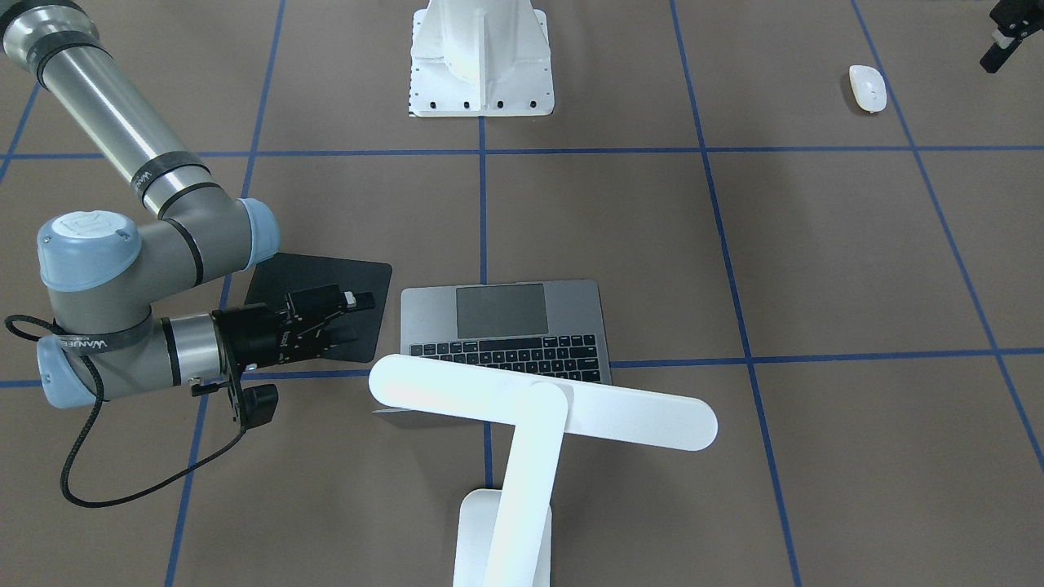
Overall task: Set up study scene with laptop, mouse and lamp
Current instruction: 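Lay the mouse pad flat and open the right gripper, then withdraw the right gripper away from the mouse pad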
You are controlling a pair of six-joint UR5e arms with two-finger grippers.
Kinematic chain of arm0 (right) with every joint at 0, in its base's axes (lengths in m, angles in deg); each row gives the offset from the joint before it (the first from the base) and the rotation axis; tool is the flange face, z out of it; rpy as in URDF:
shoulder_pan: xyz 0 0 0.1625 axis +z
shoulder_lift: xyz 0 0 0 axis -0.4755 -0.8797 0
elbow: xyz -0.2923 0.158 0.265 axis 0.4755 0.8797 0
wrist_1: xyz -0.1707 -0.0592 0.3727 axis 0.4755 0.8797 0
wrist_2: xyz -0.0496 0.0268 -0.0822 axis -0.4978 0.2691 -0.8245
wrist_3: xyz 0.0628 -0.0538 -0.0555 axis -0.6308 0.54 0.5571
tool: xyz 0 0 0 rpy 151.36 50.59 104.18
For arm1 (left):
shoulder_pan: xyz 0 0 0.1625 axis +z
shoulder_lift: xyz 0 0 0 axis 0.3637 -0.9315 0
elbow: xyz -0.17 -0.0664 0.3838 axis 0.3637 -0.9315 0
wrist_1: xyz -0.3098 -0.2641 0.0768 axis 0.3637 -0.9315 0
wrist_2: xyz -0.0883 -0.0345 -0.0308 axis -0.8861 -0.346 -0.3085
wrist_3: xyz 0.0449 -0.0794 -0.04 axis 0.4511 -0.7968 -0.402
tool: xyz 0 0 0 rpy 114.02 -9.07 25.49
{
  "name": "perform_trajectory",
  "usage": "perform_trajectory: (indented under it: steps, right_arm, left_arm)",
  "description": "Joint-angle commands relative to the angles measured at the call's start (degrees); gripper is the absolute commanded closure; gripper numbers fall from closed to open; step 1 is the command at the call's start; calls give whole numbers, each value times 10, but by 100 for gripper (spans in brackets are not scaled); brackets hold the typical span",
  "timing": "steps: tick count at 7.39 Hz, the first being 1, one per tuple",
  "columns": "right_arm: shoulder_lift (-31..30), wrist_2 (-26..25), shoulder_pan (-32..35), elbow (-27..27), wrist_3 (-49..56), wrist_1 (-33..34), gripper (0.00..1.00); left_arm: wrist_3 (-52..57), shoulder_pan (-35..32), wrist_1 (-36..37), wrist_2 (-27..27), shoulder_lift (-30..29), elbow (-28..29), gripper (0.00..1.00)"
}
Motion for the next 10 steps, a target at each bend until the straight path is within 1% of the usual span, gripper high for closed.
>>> perform_trajectory:
  steps: [1,3,4,6,7,9,10]
  right_arm:
    - [-3,6,11,0,1,6,0]
    - [-11,-32,26,-7,-5,62,0]
    - [-19,-43,30,-25,-78,73,0]
    - [-66,-145,72,-77,-164,73,0]
    - [-76,-202,91,-78,-190,73,0]
    - [-111,-301,131,-79,-198,73,0]
    - [-114,-367,160,-80,-205,73,0]
  left_arm:
    - [-1,0,0,0,3,3,0]
    - [5,0,0,0,9,11,0]
    - [5,0,0,0,9,9,0]
    - [5,-1,0,0,10,6,0]
    - [5,-4,0,0,20,6,0]
    - [6,-4,-10,0,51,-1,0]
    - [6,-3,-36,1,73,3,0]
